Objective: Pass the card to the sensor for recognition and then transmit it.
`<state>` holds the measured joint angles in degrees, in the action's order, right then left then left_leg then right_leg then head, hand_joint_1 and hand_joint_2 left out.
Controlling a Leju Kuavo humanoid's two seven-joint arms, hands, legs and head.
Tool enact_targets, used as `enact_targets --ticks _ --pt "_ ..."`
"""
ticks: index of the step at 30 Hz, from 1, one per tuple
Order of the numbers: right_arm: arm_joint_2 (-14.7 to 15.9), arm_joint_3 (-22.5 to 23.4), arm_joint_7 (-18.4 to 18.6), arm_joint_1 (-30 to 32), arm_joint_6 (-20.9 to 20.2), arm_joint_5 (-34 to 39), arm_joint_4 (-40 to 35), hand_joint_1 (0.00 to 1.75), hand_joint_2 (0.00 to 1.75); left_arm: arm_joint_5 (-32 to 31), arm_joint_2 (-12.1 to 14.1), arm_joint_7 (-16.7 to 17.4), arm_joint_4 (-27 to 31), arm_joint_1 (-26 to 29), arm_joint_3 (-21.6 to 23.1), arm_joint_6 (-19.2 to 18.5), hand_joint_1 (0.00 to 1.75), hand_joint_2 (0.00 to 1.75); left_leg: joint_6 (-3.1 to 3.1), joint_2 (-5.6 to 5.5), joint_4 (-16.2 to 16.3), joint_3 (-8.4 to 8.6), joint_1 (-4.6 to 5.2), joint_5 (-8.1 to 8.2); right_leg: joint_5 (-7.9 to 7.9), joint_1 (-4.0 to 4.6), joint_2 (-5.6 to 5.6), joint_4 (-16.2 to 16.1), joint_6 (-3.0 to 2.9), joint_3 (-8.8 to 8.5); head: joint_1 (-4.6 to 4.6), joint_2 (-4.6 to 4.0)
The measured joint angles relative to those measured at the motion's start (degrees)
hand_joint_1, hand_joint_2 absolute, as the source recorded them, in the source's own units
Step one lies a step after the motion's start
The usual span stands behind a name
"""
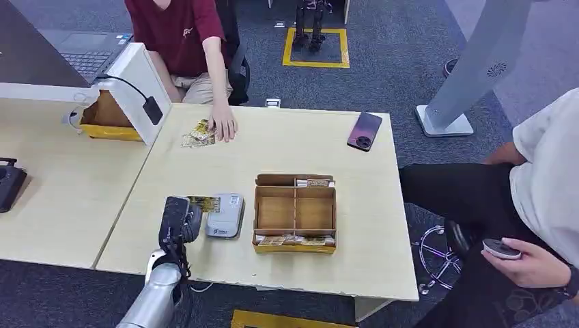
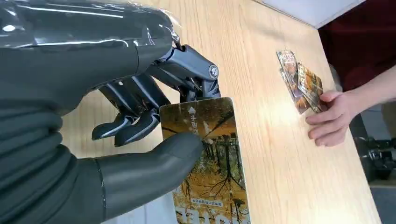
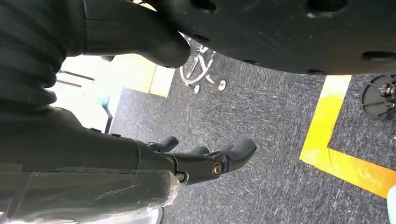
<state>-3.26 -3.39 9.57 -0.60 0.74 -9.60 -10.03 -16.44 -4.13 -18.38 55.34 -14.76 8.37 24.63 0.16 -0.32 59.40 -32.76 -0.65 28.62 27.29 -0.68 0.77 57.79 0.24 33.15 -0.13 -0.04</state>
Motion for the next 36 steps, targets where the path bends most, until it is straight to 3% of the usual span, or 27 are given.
enact_targets --ticks 15,25,31,36 --pt "0.0 0.7 0.0 0.0 -0.2 0.0 0.0 0.00 1.75 -7.1 1.3 3.8 -5.5 -2.7 4.1 -0.2 1.75 1.75 0.00 -0.01 0.0 0.01 0.00 0.00 0.00 0.00 -0.02 0.0 0.00 -0.02 0.00 0.00" --pt "0.0 0.9 0.0 0.0 -0.2 -0.4 0.0 0.00 1.75 -11.5 1.4 5.2 -10.0 -5.0 6.3 1.7 1.75 1.75 0.00 -0.02 0.0 0.04 0.00 -0.01 0.00 0.00 -0.03 0.0 0.00 -0.06 0.00 0.00" --pt "0.0 0.9 0.0 0.0 -0.2 -0.7 0.0 0.00 1.75 -18.3 1.3 7.9 -13.0 -6.4 8.3 6.0 1.75 1.75 0.00 -0.03 0.0 0.17 0.01 0.00 0.01 0.00 -0.06 0.0 0.00 -0.25 0.00 0.00" --pt "-0.1 0.9 0.0 0.0 -0.2 -1.2 0.0 0.00 1.75 -28.0 1.1 12.8 -16.6 -7.9 10.2 11.5 1.75 1.75 -0.01 -0.03 0.0 0.28 0.00 0.00 0.01 0.00 -0.07 0.0 0.00 -0.37 0.00 0.00"
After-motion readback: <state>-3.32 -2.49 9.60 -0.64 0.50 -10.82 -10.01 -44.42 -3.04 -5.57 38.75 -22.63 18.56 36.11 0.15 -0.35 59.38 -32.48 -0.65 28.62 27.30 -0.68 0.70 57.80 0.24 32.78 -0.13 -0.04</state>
